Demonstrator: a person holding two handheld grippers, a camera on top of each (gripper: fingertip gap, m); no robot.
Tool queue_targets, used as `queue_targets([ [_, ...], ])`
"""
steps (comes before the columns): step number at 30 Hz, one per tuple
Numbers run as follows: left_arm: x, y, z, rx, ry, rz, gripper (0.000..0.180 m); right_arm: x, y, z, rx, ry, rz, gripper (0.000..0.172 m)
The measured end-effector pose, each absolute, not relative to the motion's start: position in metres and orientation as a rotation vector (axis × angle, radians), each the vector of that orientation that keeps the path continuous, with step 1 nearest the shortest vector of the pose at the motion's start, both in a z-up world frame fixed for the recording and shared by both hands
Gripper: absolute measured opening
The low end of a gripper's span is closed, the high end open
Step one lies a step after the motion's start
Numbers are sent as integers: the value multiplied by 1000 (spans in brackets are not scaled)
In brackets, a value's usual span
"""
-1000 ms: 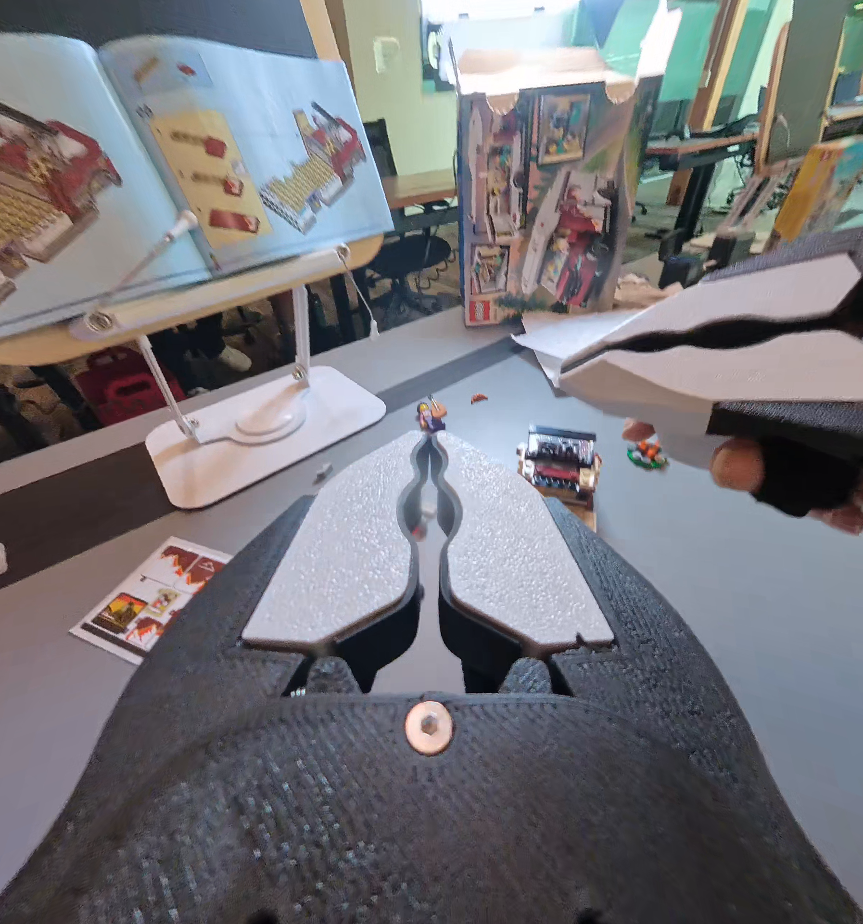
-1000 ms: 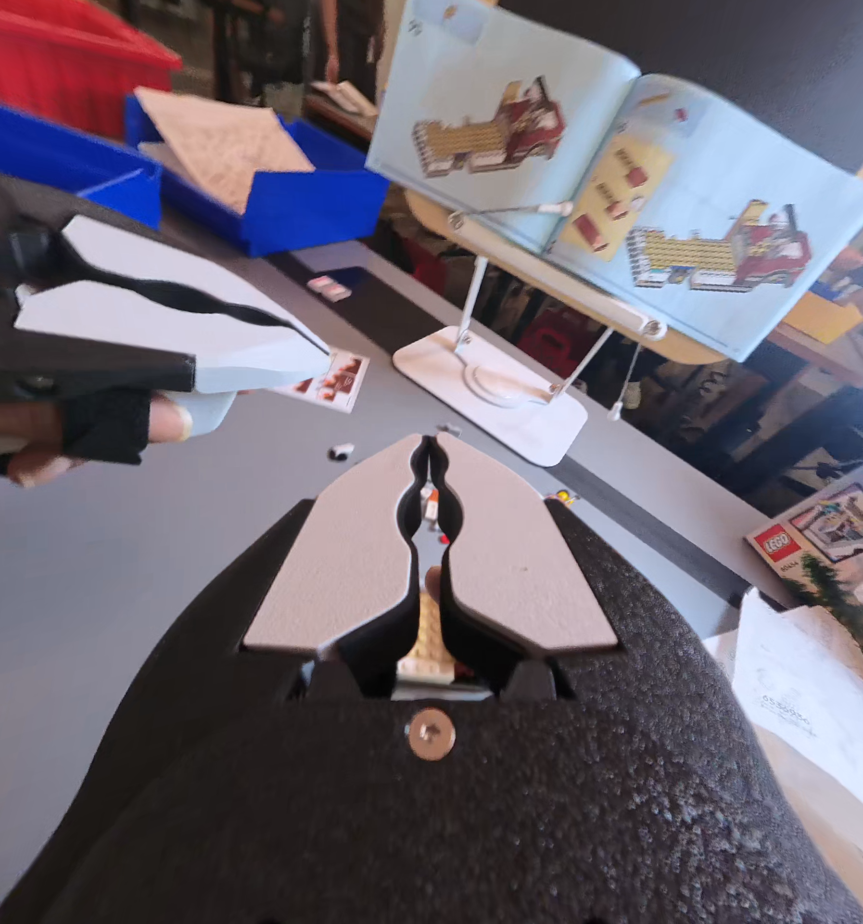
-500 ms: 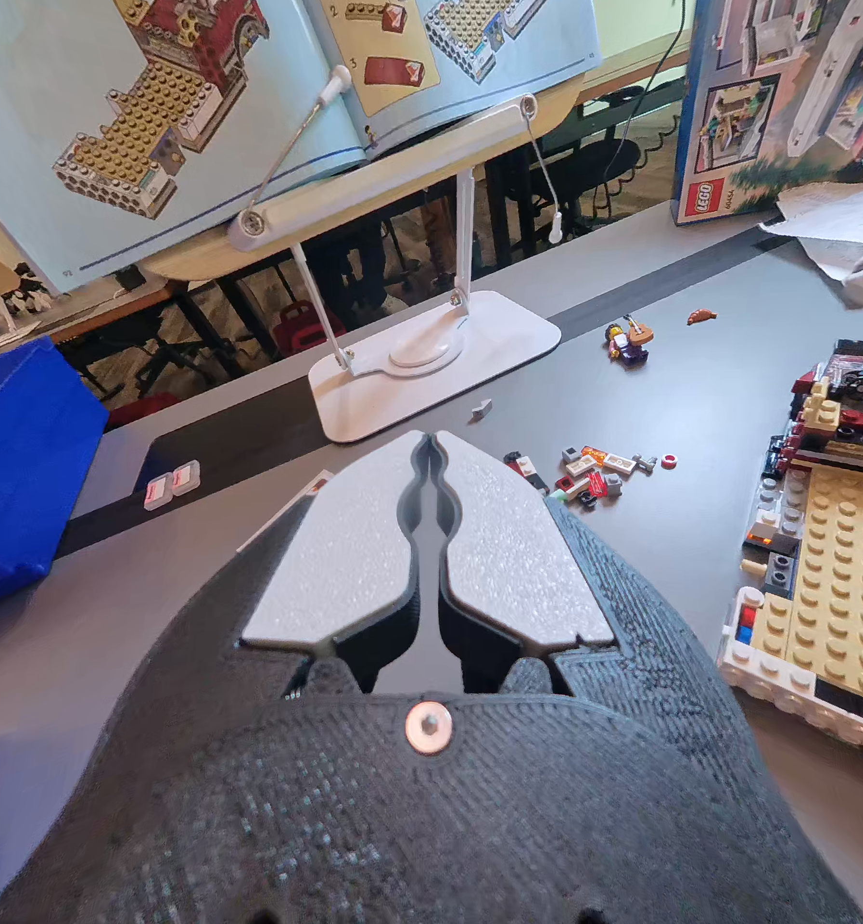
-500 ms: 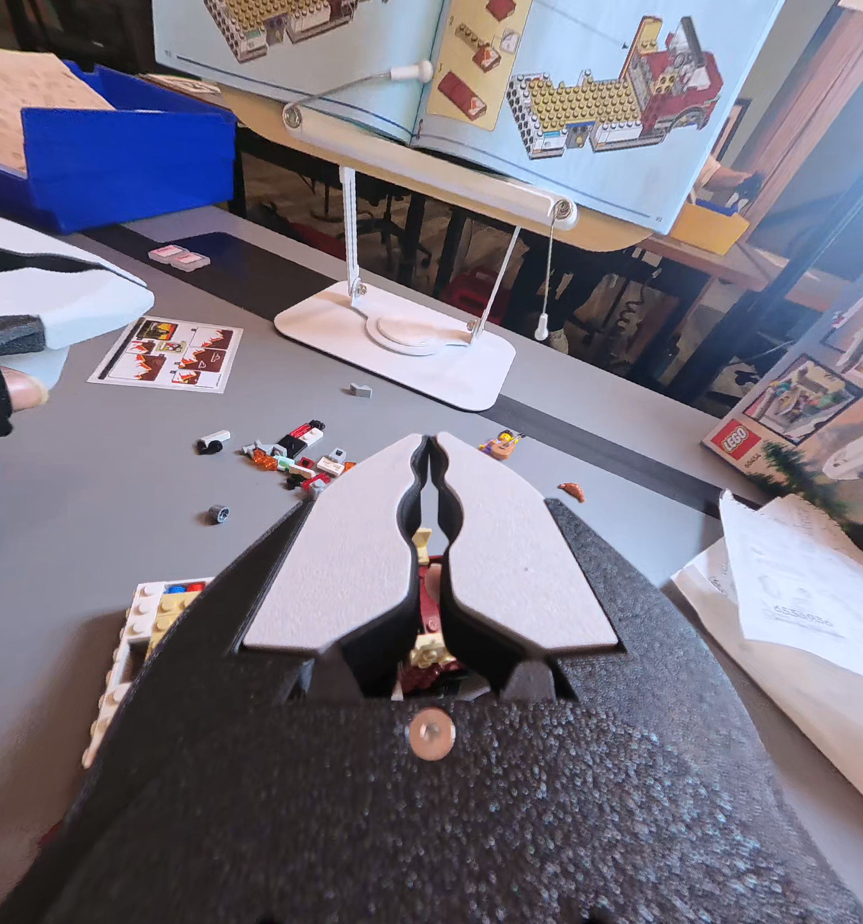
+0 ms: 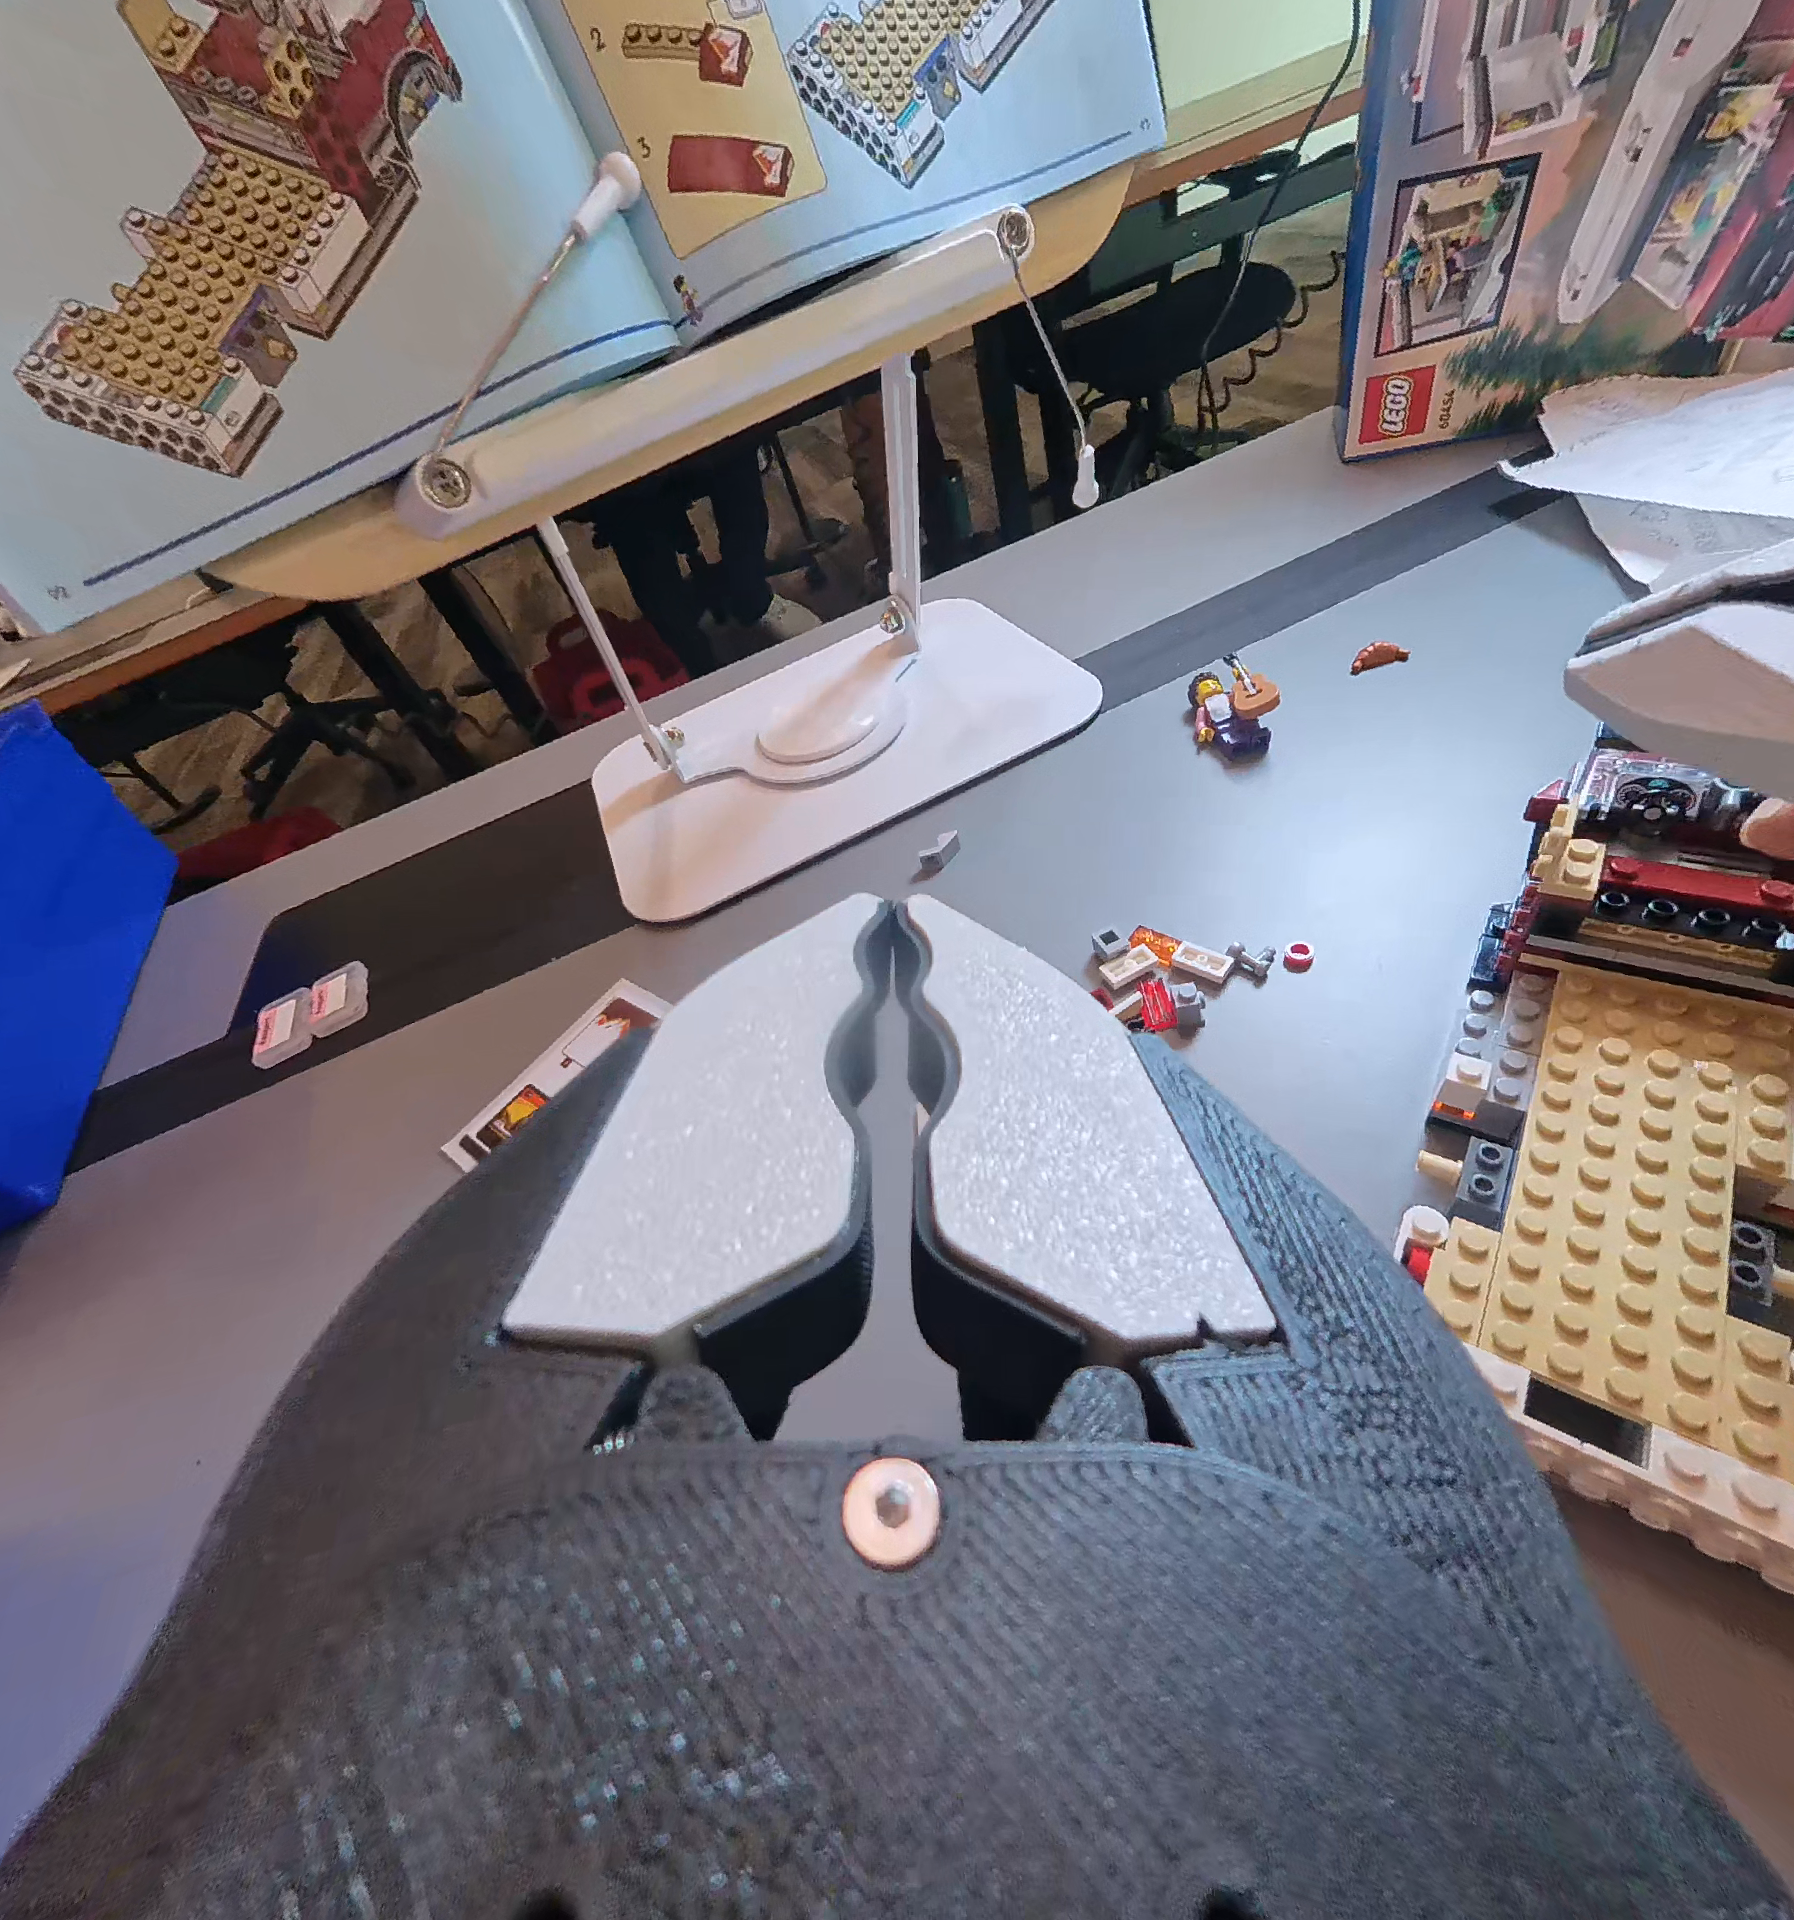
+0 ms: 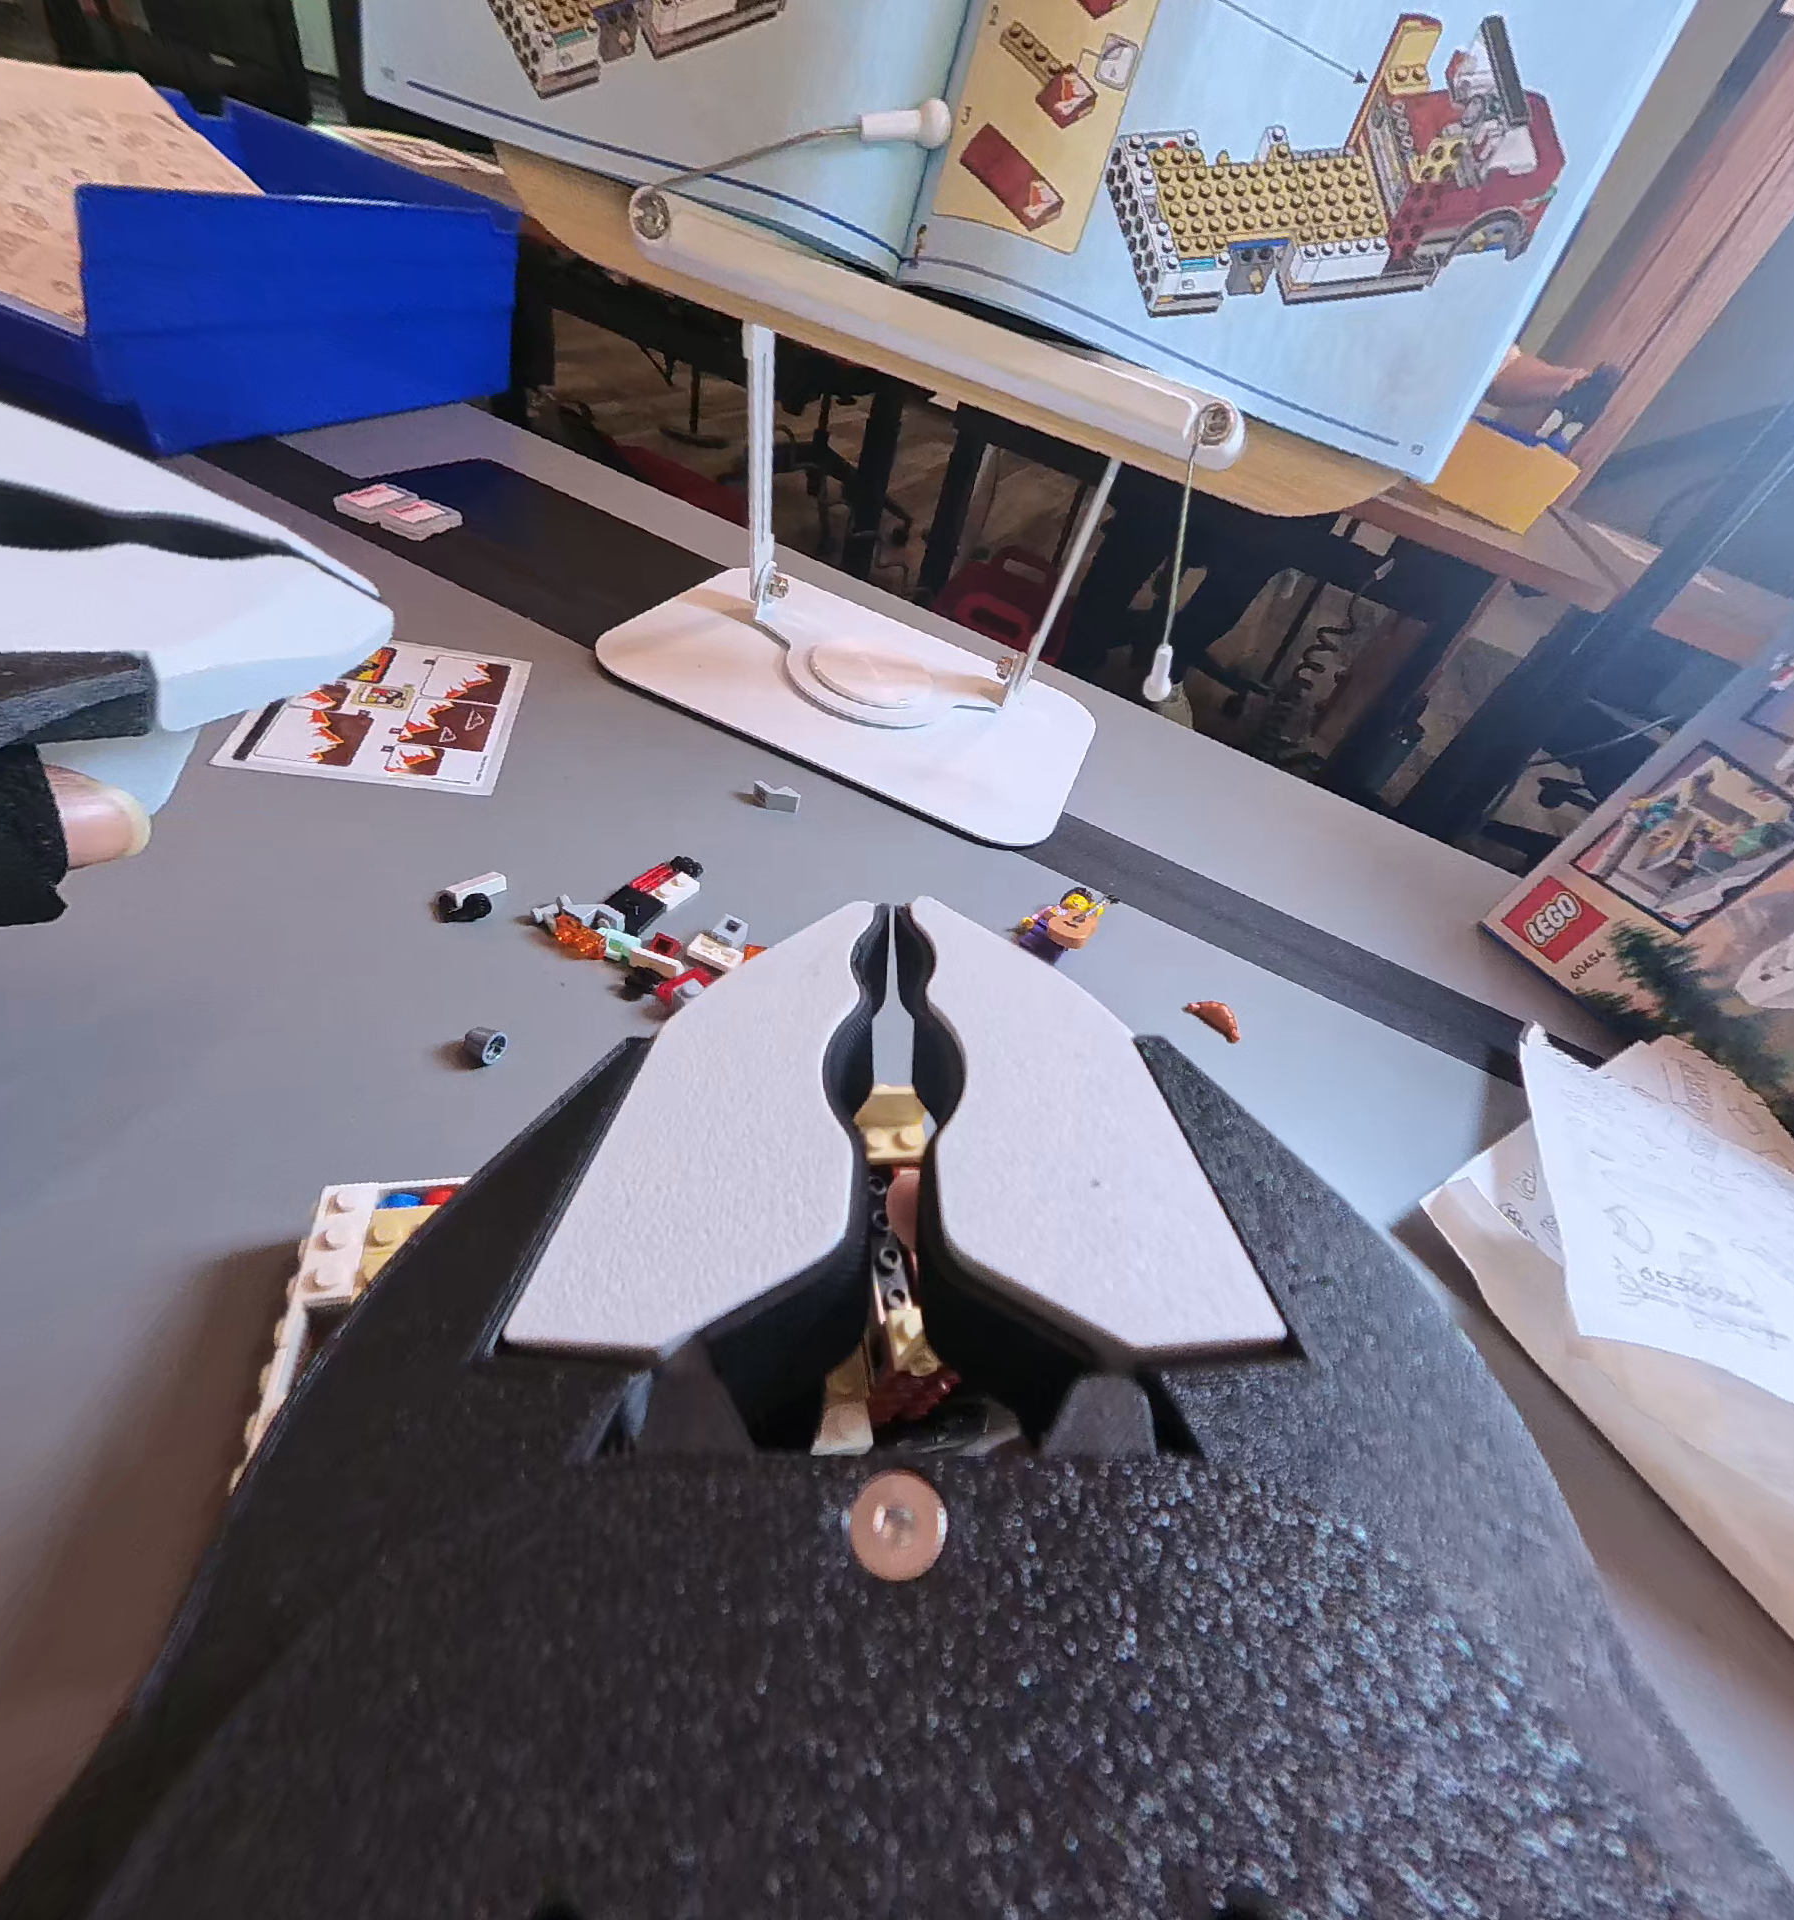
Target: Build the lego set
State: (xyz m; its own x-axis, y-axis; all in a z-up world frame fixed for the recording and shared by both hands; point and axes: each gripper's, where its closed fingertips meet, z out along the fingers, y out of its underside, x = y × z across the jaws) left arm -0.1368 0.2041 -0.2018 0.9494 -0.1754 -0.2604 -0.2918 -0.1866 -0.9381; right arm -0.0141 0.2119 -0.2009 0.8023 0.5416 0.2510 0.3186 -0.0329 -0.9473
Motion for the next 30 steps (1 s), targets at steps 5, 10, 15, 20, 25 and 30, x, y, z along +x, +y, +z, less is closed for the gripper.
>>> queue_targets([
  [5,-131,190,-191,-1753,376,156,0,-17,191,-181,-1617,-689,264,2],
  [10,-117,136,-173,-1732,415,151,0,-5,129,-165,-1648,-756,364,3],
  [15,-93,64,-172,-1759,380,-19,0,13,53,-181,-1723,-823,395,4],
  [20,-60,-6,-200,-1792,353,-220,0,34,10,-223,-1832,-758,343,0],
  [25,-54,-14,-225,-1864,373,-243,0,37,2,-249,-1906,-677,386,1],
  [30,-62,-14,-242,-1890,392,-185,0,36,3,-254,-1912,-664,383,2],
])
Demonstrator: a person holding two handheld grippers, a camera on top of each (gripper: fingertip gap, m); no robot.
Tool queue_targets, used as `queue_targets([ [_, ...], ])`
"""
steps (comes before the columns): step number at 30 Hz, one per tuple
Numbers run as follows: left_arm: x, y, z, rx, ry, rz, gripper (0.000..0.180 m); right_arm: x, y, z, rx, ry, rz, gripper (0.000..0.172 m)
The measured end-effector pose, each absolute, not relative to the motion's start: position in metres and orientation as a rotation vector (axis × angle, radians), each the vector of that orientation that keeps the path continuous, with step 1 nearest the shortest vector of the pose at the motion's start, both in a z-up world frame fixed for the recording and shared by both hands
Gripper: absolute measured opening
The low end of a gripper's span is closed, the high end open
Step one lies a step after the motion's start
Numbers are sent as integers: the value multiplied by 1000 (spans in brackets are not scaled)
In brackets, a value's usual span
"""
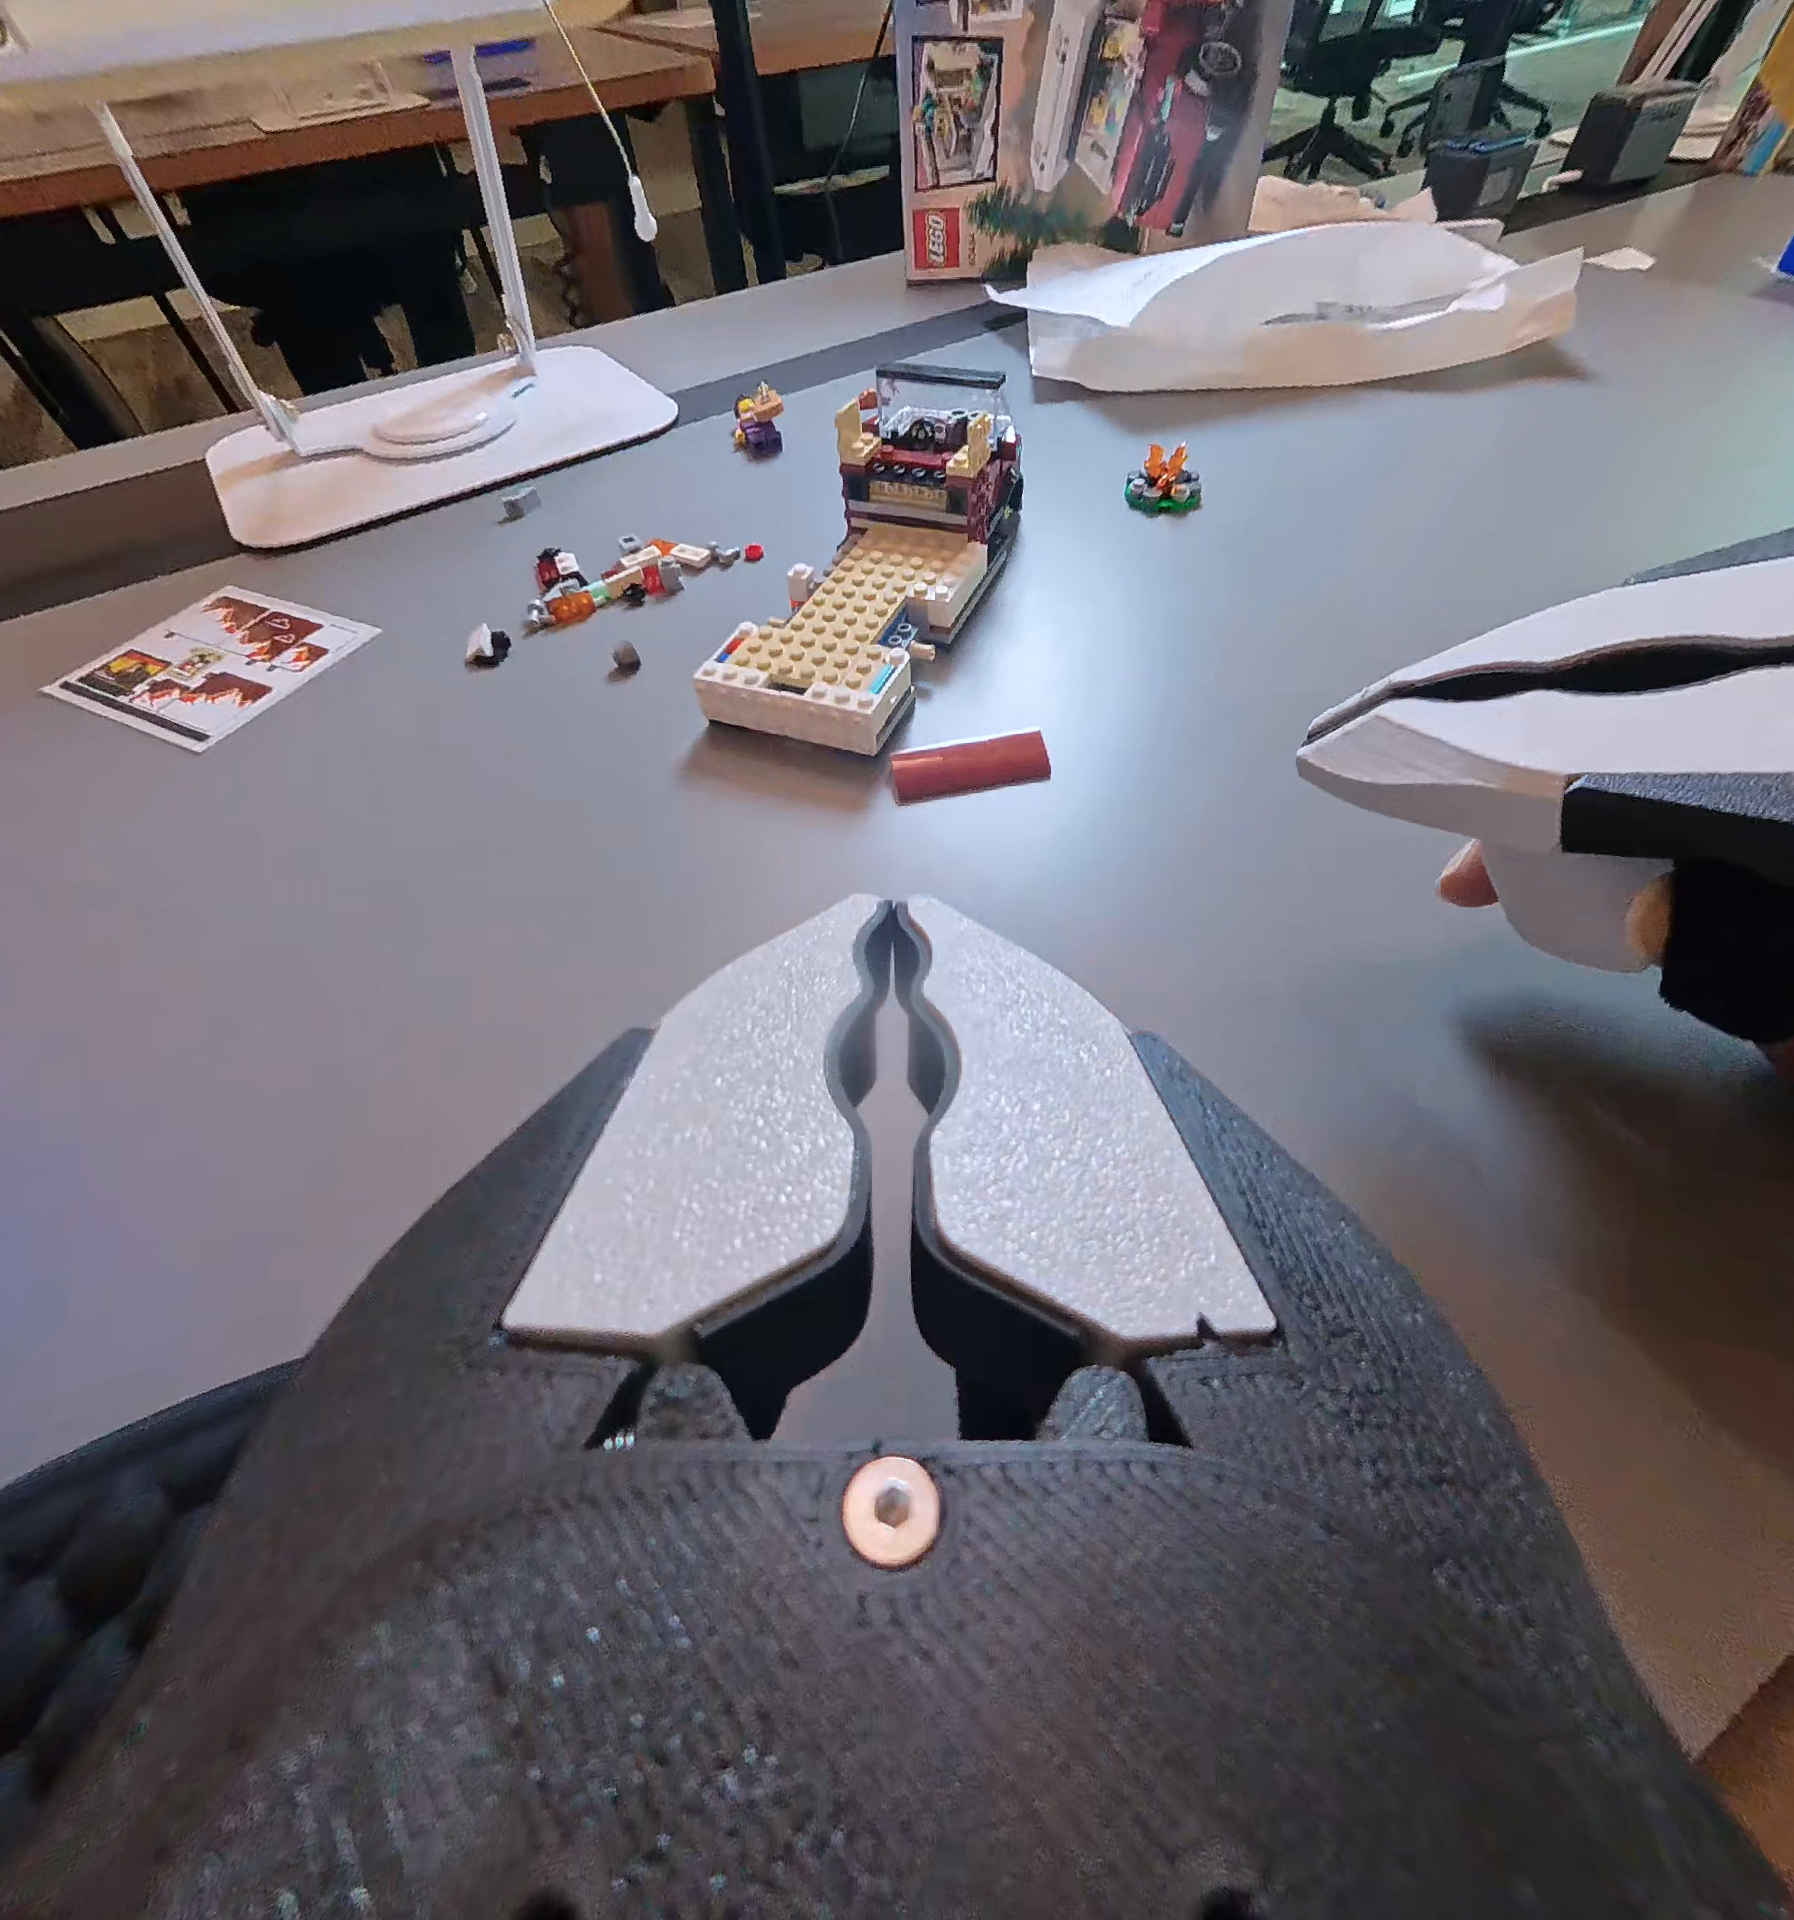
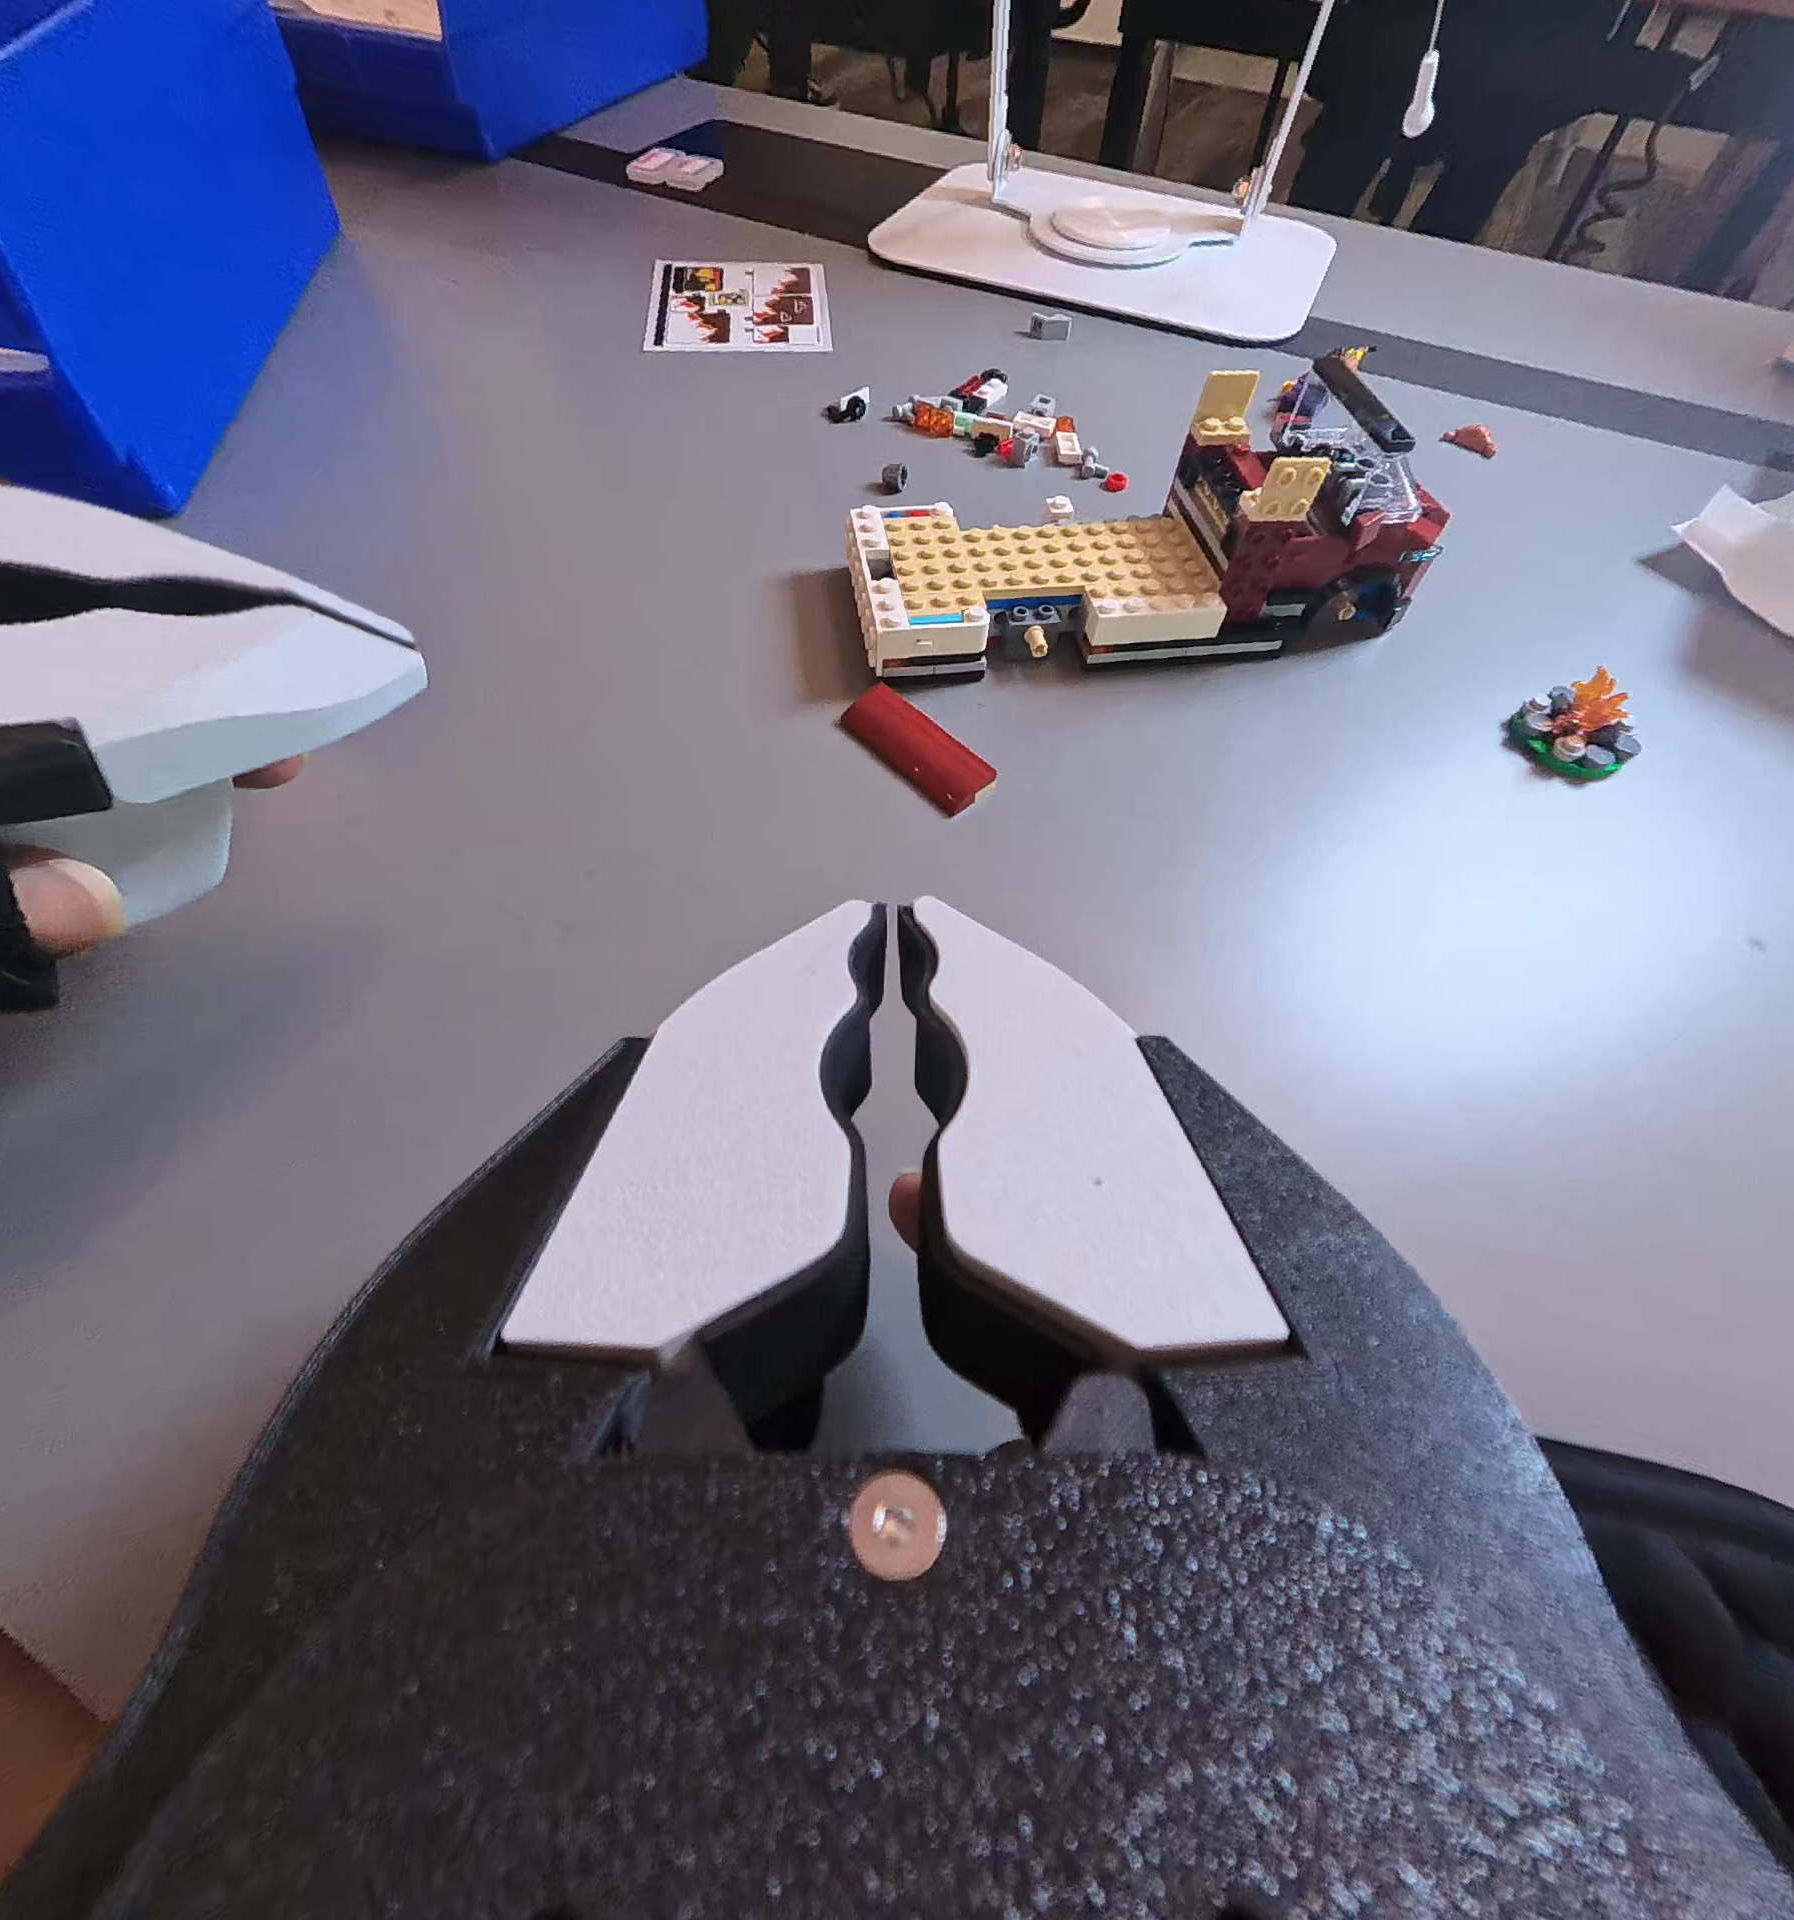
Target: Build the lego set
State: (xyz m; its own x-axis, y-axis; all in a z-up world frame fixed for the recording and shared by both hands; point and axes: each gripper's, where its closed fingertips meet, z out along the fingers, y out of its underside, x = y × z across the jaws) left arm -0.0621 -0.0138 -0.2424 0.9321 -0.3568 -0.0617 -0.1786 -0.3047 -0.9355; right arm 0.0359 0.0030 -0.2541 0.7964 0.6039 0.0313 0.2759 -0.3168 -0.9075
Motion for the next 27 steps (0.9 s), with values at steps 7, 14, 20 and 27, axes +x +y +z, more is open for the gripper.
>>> queue_targets([
  [7,-69,2,-256,-1936,360,-192,0,27,13,-256,-1930,-658,374,0],
  [14,-69,10,-259,-1957,359,-218,0,24,25,-258,-1949,-642,364,0],
  [20,-69,1,-257,-1940,365,-188,0,30,15,-254,-1928,-641,369,0],
  [27,-64,-7,-255,-1924,387,-184,0,32,6,-252,-1907,-654,361,0],
])
